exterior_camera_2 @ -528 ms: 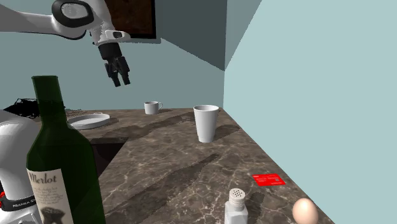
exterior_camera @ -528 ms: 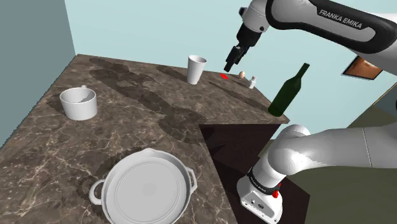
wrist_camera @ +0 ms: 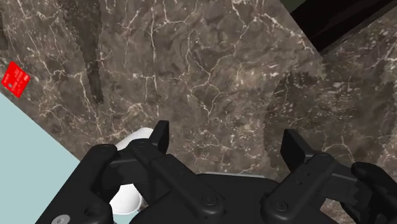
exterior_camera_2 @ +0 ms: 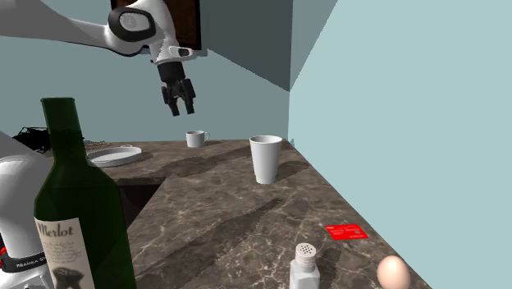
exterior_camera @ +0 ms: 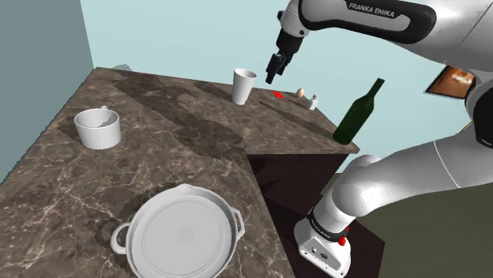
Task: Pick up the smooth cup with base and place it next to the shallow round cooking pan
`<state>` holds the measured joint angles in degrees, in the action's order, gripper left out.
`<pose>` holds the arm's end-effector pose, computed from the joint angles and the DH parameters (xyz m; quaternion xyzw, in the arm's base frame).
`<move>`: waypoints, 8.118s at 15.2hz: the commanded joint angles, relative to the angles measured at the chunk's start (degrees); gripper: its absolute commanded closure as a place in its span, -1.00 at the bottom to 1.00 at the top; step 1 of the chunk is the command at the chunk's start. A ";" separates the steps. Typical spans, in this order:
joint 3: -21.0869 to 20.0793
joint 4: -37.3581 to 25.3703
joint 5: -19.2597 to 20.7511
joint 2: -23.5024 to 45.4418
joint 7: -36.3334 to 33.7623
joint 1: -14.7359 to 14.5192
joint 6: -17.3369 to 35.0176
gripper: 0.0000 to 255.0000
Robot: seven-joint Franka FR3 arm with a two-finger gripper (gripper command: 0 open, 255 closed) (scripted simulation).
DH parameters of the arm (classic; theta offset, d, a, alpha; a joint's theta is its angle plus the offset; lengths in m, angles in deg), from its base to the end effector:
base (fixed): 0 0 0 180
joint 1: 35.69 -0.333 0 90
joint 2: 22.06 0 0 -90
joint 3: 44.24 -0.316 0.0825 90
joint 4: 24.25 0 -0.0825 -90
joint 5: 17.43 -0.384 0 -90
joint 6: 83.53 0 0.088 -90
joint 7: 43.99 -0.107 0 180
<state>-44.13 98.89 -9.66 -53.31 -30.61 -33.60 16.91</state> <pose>0.3953 -0.0274 0.6238 0.9895 0.1043 0.0646 0.0763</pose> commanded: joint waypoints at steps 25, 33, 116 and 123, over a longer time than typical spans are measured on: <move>3.87 -39.23 2.33 48.78 10.54 3.08 0.71 -1.00; 3.92 -38.03 2.36 48.77 10.49 3.19 1.92 -1.00; -32.52 -21.99 -19.29 -2.65 -41.58 -16.31 -37.19 1.00; -42.66 -31.26 -24.05 1.41 -53.70 -15.41 -40.47 1.00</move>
<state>-84.81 69.62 -33.18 -53.16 -82.13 -49.47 -23.14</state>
